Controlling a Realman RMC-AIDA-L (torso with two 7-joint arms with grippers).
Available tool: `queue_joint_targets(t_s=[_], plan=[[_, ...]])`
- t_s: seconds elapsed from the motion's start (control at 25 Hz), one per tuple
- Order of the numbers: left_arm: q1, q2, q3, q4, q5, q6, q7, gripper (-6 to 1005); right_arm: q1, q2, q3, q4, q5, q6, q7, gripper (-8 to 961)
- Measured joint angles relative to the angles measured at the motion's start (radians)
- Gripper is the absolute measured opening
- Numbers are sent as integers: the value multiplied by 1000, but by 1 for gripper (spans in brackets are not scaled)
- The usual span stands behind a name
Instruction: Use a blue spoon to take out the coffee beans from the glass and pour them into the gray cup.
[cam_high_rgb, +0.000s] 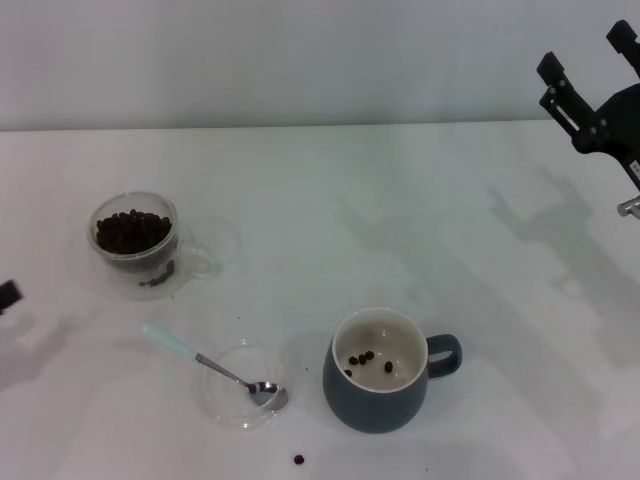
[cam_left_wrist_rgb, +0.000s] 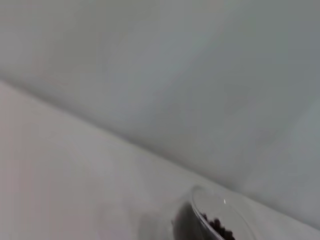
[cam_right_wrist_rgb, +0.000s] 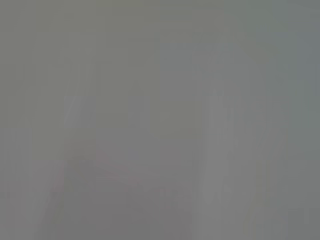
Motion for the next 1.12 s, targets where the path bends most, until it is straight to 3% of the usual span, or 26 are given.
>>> queue_joint_targets(t_s=[0.4,0.64,1.12], plan=[[88,-25,-166,-13,-100,43,419,625,-11,1,-91,7,-1,-11,-9,844],[105,-27,-271,-121,-178,45,623,622,-37,0,-168,11,-2,-51,-11,844],[112,-31,-288,-283,-386,47,879,622,-81,-2,-197,24,-3,-104,21,844]])
